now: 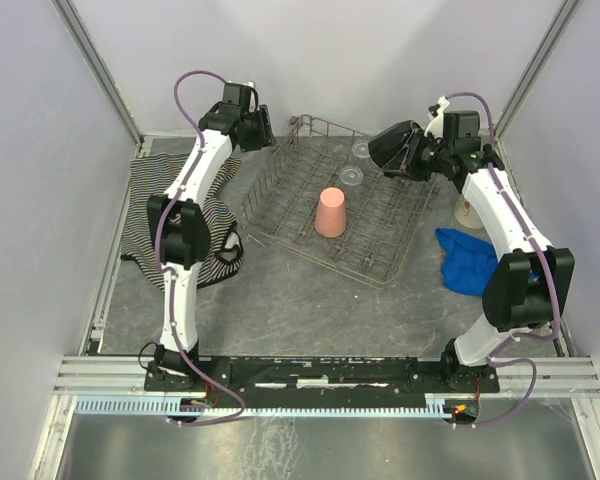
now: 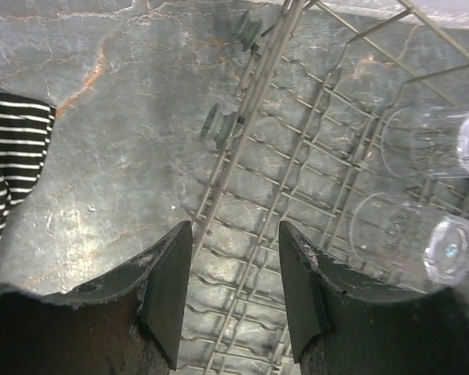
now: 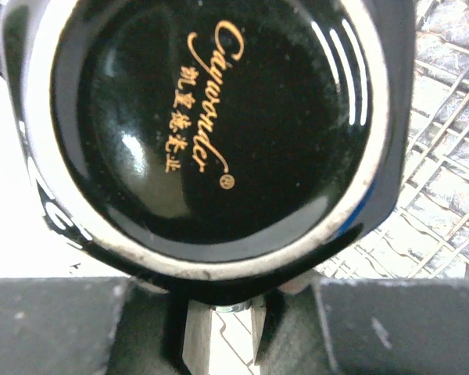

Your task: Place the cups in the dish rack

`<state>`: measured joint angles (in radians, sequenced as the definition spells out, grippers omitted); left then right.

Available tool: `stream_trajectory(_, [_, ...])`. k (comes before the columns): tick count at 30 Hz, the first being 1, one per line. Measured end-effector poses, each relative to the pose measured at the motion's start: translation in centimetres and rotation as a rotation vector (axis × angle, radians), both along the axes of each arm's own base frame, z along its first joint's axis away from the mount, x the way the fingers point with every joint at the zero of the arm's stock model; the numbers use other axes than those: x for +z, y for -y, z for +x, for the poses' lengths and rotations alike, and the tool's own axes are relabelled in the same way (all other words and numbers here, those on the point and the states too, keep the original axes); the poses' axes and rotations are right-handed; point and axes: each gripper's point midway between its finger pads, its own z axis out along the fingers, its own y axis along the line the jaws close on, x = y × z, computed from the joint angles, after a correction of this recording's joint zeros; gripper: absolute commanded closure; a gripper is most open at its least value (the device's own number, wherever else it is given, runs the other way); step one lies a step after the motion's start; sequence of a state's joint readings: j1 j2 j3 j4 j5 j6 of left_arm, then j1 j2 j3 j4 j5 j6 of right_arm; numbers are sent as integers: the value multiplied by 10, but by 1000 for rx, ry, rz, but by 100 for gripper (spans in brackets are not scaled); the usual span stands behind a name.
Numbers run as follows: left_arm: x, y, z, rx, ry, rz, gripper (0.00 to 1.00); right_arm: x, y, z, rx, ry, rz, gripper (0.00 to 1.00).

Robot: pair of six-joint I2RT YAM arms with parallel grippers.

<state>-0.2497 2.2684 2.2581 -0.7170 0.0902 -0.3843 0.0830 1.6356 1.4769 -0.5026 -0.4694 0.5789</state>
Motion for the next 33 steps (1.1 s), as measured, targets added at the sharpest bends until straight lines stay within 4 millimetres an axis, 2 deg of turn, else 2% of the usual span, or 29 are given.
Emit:
stream_trajectory(9, [-31, -10, 13, -20, -5, 132, 45, 6, -1, 2, 2, 12, 6, 99])
stream_trajectory(14, [-44, -10, 13, -28, -26, 159, 46, 6, -2, 1, 2, 9, 13, 99])
stream_trajectory(19, [-45, -3, 9, -57, -29, 174, 46, 6, -2, 1, 2, 6, 15, 99])
stream_trajectory(26, [-47, 6, 5, -82, -32, 176, 30, 3, -4, 0, 9, 1, 28, 99])
stream_trajectory(33, [-50, 1, 4, -76, -40, 192, 32, 2, -5, -1, 7, -5, 34, 99])
